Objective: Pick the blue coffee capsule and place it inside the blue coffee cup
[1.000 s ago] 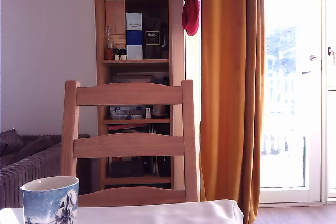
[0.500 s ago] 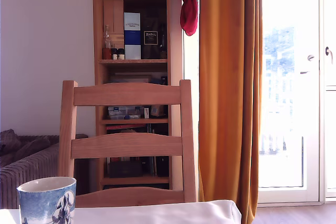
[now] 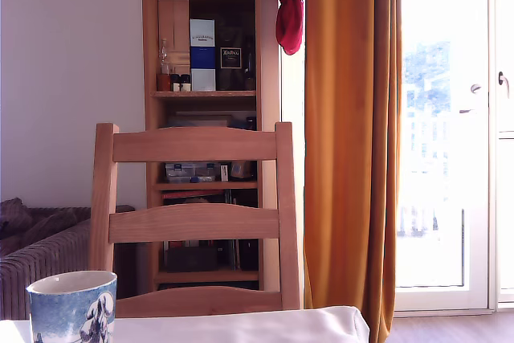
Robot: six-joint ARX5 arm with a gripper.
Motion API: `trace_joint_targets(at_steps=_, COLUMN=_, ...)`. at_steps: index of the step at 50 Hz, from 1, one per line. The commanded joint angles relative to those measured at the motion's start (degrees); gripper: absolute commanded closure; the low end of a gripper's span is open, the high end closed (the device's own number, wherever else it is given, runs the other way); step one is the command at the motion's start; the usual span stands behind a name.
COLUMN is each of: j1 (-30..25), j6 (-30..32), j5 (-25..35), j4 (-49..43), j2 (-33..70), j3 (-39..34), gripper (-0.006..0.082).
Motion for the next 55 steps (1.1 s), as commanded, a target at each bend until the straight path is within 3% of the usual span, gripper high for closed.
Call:
trace_joint_targets(at_steps=1, j1=-1.3, j6=-0.3, j5=-0.3, j4=0.9, j2=2.4, j3=0.0, gripper=0.0220)
trace_joint_targets(at_steps=4, j1=-2.2, j6=-0.3, j5=-0.9, j4=1.2, j2=4.7, j3=0.0, gripper=0.0131)
trace_joint_targets(at_steps=12, j1=-4.1, j6=-0.9, j5=-3.6, j4=1.6, j2=12.2, j3=0.8, gripper=0.0125)
trace_joint_targets(at_steps=21, j1=-6.0, j6=-0.6, j5=-5.2, j4=2.5, j2=22.4, j3=4.4, gripper=0.0046)
trace_joint_targets(at_steps=36, j1=-10.6, j6=0.0, j5=-14.8, j4=2.1, j2=42.1, j3=16.1, gripper=0.0046)
trace_joint_targets(at_steps=55, j1=-17.0, j6=0.1, j5=-17.0, j4=1.1, j2=65.7, j3=30.6, gripper=0.0046)
